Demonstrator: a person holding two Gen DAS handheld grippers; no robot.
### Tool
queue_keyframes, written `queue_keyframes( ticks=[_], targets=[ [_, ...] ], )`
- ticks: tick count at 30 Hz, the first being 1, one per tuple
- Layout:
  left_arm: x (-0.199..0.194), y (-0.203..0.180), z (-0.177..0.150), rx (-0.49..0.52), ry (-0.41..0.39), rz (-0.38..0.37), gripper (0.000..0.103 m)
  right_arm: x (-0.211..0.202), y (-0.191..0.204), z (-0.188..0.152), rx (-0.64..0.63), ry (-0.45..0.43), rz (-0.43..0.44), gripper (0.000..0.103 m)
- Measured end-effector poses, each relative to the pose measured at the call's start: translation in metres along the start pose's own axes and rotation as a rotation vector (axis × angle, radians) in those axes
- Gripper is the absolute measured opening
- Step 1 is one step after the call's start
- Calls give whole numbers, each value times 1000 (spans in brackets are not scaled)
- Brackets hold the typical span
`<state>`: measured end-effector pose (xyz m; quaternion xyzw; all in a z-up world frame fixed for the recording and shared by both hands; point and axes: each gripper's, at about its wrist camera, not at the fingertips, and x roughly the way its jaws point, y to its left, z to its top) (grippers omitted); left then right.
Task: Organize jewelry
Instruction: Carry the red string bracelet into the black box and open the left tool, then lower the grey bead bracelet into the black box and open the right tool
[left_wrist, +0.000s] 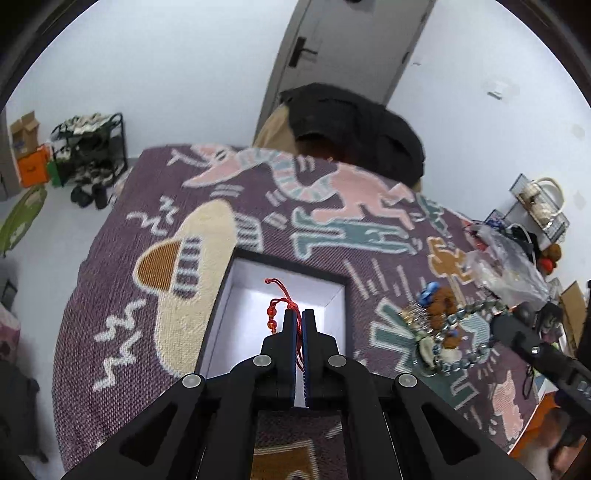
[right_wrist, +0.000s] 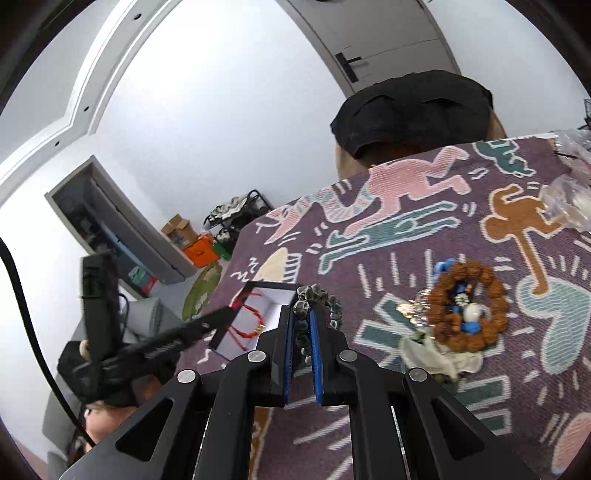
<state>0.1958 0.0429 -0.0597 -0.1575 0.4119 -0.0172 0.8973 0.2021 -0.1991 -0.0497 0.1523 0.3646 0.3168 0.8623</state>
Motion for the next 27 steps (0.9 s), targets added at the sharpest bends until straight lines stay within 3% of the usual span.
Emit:
queue_keyframes(
  ticks=[4,8,10,12,14,27],
  targets=[
    [8,12,-4,-38,71,11,3,12,13,1,-13,16,16,10],
    [-3,22,-5,-62,57,9,7,25,23,1,-18,34,24,10],
    [-9,27,-4,-73,44,-1,20,33,27,1,-20,48,31,10],
    [-18,32,-3,-86,19,-1,60,41,32,1,-23,61,35,10],
    [-31,37,-4,-96,-43,15,76,48,38,1,-31,72,40,10],
    [-54,62,-2,-121,-103,52,76,90,67,0,-77,133,25,10]
  ],
)
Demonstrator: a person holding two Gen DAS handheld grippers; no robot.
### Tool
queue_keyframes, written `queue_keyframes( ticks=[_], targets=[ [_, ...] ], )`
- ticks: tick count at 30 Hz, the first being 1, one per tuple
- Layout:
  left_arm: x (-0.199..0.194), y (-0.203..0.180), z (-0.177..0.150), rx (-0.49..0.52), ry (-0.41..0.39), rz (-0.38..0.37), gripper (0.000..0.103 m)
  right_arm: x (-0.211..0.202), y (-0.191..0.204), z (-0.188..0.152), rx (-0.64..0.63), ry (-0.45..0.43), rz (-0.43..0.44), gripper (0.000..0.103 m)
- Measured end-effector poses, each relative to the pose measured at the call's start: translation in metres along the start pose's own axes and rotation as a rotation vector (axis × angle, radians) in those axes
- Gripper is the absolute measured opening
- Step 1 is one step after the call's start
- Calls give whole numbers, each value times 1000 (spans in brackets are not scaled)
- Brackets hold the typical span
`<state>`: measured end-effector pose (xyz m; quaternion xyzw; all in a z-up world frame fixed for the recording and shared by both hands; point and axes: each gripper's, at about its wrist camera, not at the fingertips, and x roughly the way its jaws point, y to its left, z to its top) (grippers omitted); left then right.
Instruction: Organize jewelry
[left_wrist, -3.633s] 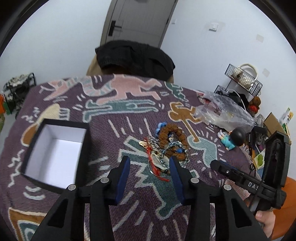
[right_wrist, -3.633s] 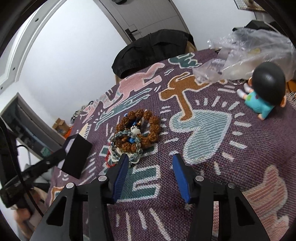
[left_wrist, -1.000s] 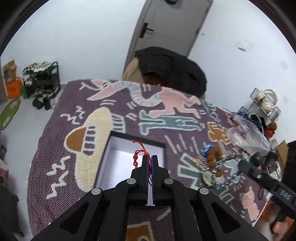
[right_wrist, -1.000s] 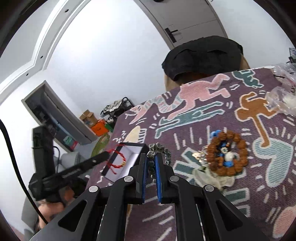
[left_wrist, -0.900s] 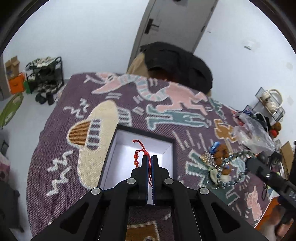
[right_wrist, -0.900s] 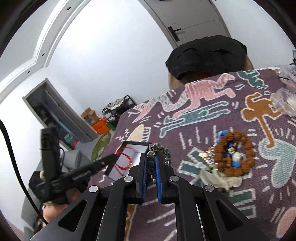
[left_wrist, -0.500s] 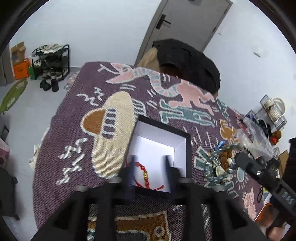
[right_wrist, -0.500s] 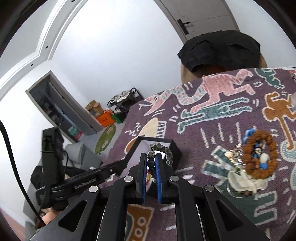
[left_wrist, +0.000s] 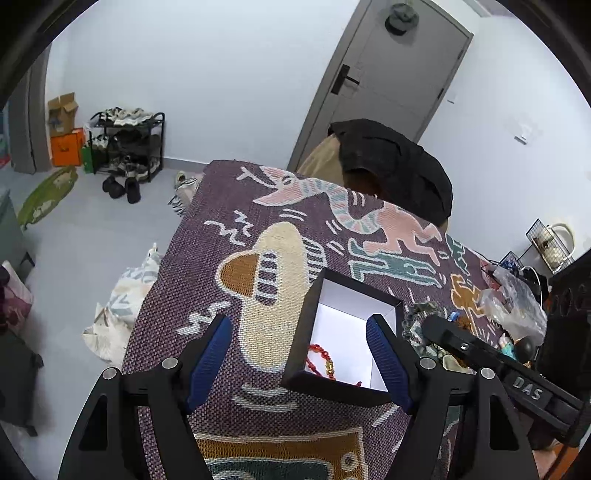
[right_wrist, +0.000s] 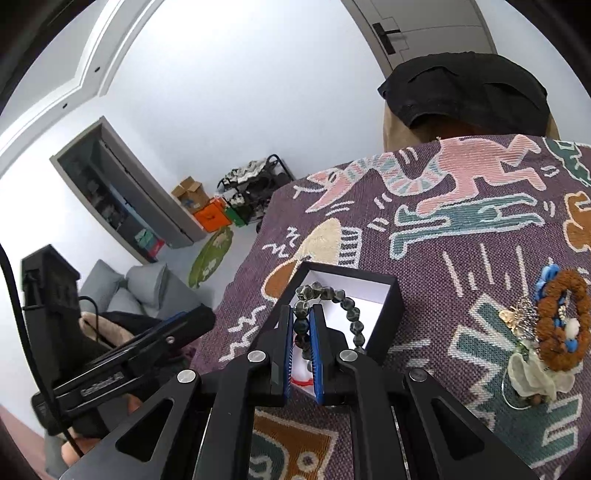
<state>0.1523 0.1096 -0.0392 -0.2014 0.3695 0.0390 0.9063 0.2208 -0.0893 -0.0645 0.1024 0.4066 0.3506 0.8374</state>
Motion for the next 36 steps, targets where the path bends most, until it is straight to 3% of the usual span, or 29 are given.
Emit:
queue_keyframes(
  ticks=[6,11,12,13,15,19,36],
  targets=[
    [-1,2,-1,2,-1,2,76,5,3,7,9,-5,38,10],
    [-7,0,0,8,-14,-1,76,11,7,10,-31,40,-32,13],
    [-7,-1,0,13,-16,-1,76,13,4,10,-22,54,-33,28],
    [-8,-3,0,18,-18,0,76,13,-1,10,-7,59,-29,50],
    [-9,-5,-1,26,-21,-1,76,8,-9,7,18,37,-29,68],
    [-8,-10,-3,35,-17,-8,76,-9,-28,0,49,22,-31,69],
    [11,-85,-24,151,34,-89,76,-98,-111,-25,129,-110,-213,70]
  ],
)
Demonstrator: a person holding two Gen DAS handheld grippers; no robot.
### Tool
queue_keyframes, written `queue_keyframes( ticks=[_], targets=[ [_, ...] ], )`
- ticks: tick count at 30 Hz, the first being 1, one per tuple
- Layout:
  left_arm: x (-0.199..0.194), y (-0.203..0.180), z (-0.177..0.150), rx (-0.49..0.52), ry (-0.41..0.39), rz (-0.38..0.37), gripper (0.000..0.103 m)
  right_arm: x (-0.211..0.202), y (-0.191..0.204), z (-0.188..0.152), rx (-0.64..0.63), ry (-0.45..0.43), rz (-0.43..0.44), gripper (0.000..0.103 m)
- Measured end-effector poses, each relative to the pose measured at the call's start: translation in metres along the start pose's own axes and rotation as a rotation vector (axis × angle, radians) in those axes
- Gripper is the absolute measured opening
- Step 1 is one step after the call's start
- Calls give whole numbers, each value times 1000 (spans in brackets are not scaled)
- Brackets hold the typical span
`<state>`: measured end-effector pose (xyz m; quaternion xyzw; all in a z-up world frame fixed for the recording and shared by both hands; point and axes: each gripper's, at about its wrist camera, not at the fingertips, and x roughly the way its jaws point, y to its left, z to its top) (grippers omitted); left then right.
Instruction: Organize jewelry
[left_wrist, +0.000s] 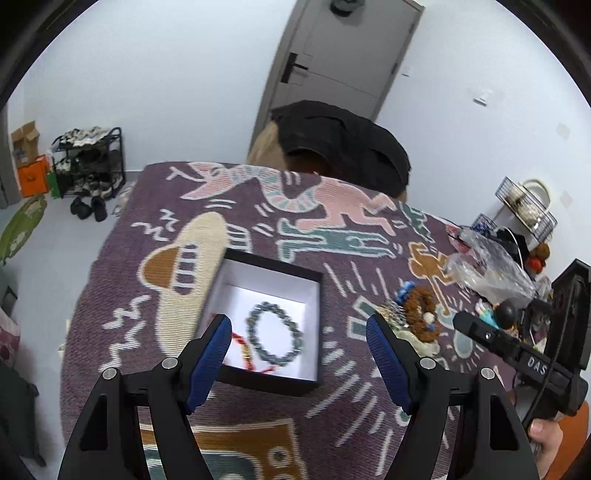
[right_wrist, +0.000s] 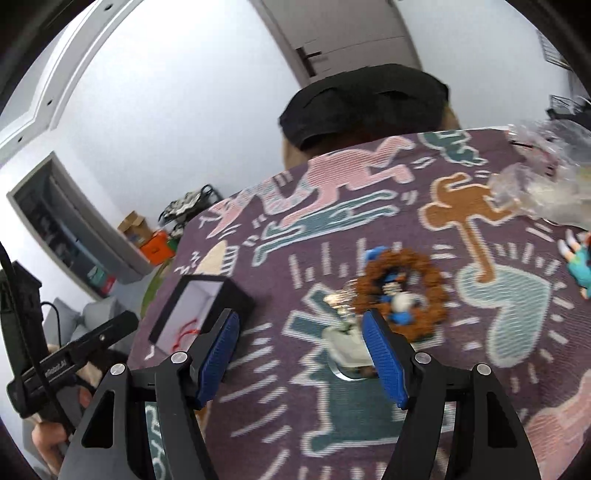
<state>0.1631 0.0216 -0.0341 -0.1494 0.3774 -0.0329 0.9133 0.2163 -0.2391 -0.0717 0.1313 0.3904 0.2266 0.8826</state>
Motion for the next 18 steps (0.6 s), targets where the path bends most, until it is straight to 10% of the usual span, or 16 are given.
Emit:
queue_keyframes(
  ticks=[18],
  targets=[
    [56,-61,-9,43,108,-101,64,4,-78,-10,165,6,-80,55]
  ],
)
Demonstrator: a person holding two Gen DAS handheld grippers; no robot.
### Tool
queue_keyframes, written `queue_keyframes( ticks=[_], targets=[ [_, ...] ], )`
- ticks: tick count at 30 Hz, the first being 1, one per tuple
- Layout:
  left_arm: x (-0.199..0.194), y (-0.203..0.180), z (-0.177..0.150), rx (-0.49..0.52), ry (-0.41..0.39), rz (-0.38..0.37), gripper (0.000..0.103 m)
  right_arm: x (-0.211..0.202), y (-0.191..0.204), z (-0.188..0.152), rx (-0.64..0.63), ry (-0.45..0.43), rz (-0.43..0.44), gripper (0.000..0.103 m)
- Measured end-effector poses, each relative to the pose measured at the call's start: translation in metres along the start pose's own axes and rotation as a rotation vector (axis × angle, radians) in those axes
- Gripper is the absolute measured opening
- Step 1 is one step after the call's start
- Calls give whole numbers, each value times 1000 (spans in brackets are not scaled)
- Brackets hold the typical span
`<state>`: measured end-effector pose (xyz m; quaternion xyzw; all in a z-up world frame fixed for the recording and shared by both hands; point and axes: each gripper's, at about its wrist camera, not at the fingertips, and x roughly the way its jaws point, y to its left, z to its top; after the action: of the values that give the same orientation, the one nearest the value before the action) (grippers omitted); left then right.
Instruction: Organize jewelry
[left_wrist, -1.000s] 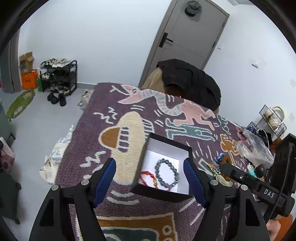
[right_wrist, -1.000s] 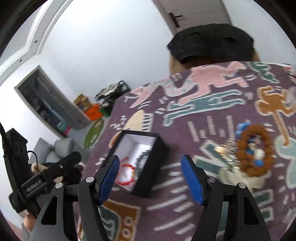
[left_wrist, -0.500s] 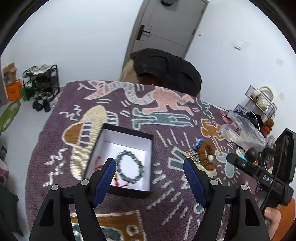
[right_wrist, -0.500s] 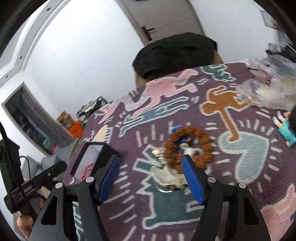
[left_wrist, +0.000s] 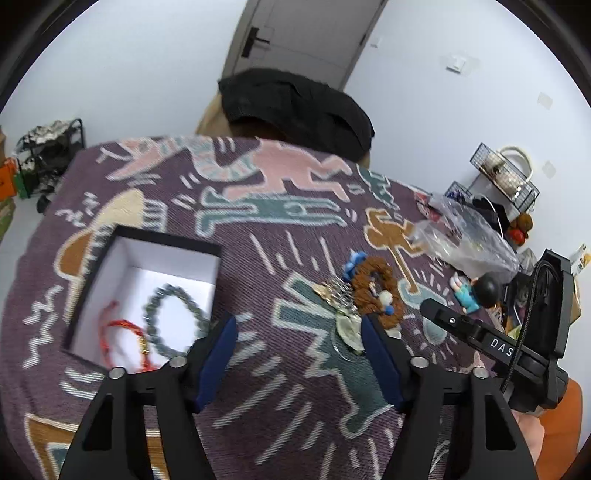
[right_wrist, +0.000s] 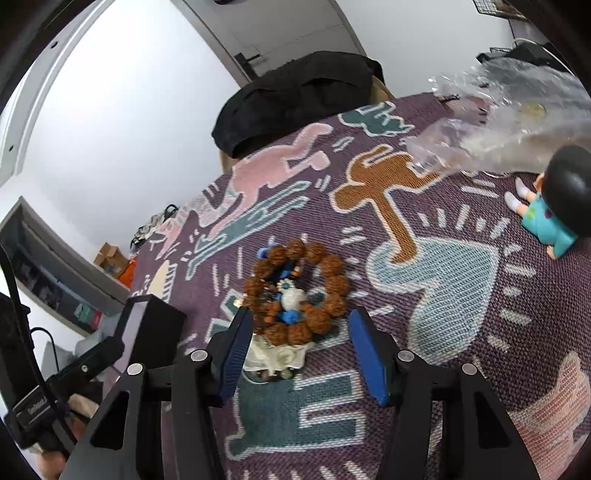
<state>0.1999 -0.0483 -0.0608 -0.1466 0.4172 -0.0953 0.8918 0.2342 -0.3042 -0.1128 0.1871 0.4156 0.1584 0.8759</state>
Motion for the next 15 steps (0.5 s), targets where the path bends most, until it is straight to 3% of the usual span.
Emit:
queue_keyframes(
  ticks=[8,15],
  targets=[
    [44,-20,-5,-23,93,-40,51,-3,-21,0,36,-4,-7,54],
    [73,-38,-6,-8,138,-48,50,-3,-34,-1,65,-1,-12,54]
  ],
)
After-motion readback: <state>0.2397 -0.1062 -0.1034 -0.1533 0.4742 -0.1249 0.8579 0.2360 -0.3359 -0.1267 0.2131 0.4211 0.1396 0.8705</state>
